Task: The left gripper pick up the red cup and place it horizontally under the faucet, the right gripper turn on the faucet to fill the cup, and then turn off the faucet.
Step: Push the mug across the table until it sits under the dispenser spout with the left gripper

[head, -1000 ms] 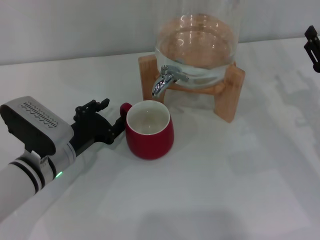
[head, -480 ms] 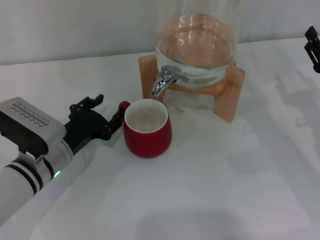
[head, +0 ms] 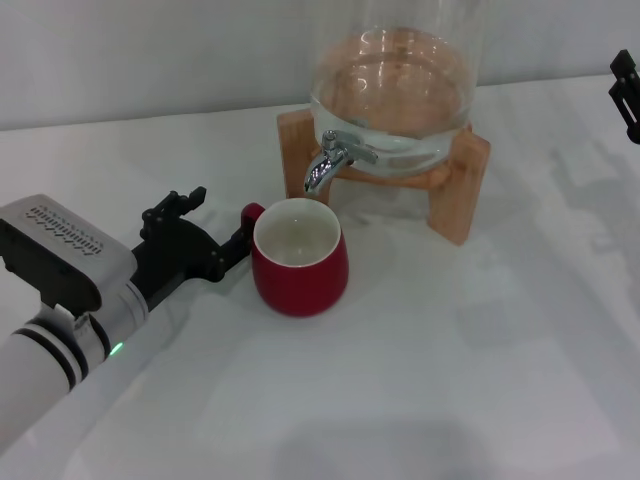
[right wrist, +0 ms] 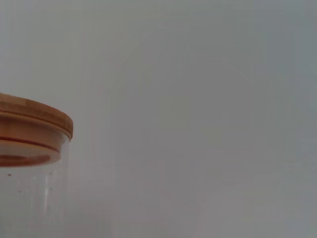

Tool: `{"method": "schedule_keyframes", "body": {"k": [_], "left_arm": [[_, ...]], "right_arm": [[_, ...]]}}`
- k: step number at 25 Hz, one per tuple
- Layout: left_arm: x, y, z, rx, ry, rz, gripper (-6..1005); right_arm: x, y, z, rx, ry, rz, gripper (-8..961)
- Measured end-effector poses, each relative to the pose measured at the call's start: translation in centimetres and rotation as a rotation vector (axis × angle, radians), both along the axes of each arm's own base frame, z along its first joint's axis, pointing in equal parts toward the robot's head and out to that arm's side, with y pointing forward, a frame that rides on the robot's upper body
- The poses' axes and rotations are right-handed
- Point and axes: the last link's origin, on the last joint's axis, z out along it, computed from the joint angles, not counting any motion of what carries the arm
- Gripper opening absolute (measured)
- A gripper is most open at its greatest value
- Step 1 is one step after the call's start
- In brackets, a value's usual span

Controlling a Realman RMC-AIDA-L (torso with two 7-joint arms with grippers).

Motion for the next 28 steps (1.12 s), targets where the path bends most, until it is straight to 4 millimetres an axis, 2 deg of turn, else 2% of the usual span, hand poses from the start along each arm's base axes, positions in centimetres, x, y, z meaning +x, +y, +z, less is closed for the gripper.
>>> {"method": "schedule_keyframes", "body": {"k": [28], "left_arm": [[0.46,-0.01,-0.43,-0.028,0.04,-0.048,752]], "right_arm": [[-0.11,-0.23,-0.02,0.003,0.0,0.011,658]]}}
